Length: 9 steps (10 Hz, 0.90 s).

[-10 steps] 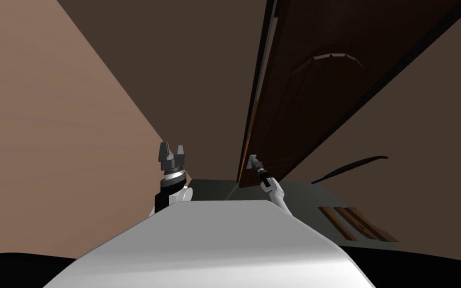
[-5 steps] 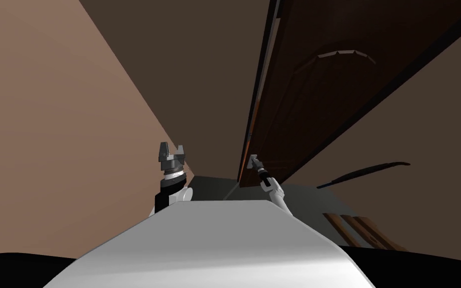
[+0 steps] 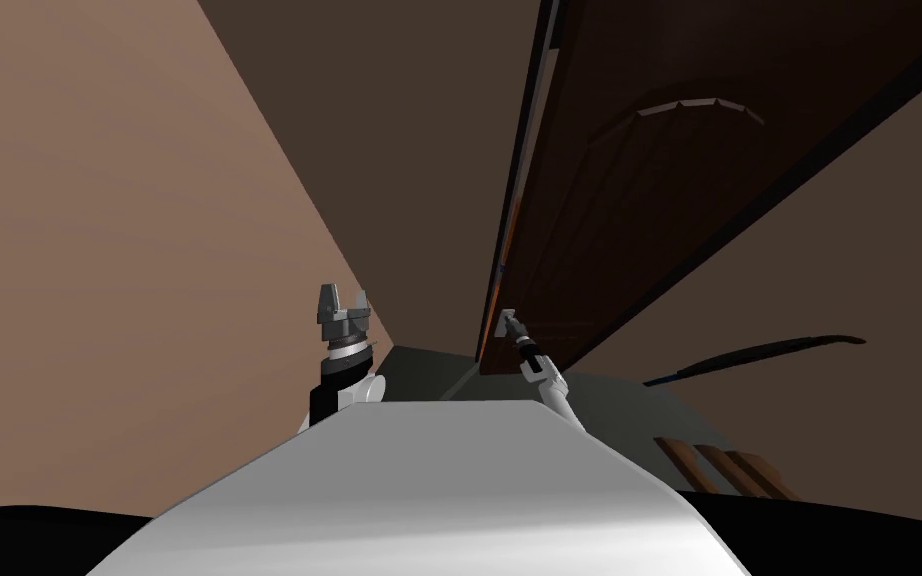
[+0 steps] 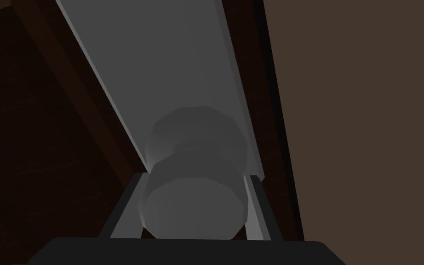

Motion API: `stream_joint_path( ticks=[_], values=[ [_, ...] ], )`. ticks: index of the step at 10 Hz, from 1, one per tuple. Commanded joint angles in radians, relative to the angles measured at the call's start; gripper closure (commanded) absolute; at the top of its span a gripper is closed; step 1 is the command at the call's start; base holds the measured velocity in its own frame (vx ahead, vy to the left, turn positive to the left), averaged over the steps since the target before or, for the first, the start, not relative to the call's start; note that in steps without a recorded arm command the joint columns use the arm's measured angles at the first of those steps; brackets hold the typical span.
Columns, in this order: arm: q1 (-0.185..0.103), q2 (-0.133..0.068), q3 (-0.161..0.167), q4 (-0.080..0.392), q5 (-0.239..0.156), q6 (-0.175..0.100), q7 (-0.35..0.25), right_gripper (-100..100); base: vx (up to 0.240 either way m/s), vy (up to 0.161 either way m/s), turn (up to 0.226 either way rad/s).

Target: Pull the door open

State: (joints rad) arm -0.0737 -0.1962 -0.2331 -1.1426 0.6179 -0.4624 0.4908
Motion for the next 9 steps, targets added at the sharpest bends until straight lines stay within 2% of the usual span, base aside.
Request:
stream_joint_path(
  ticks=[1,2,4,5,7,8,9],
  values=[
    [-0.003,0.001,0.007,-0.001,-0.046,0.001,-0.050,100,-0.071,-0.051,0.166],
    [-0.003,0.001,0.007,-0.001,-0.046,0.001,-0.062,100,-0.051,-0.043,0.075],
    [-0.006,-0.001,0.011,0.004,-0.110,0.003,-0.126,100,-0.066,-0.053,0.119],
    [-0.006,-0.001,0.011,0.004,-0.110,0.003,-0.137,100,-0.056,-0.044,0.066],
    [-0.010,-0.003,0.016,0.009,-0.179,0.005,-0.199,100,-0.070,-0.049,0.136],
    [-0.010,-0.003,0.016,0.009,-0.182,0.005,-0.215,100,-0.064,-0.049,0.081],
    [-0.012,-0.004,0.018,0.011,-0.219,0.007,-0.250,100,-0.051,-0.044,0.112]
  ],
)
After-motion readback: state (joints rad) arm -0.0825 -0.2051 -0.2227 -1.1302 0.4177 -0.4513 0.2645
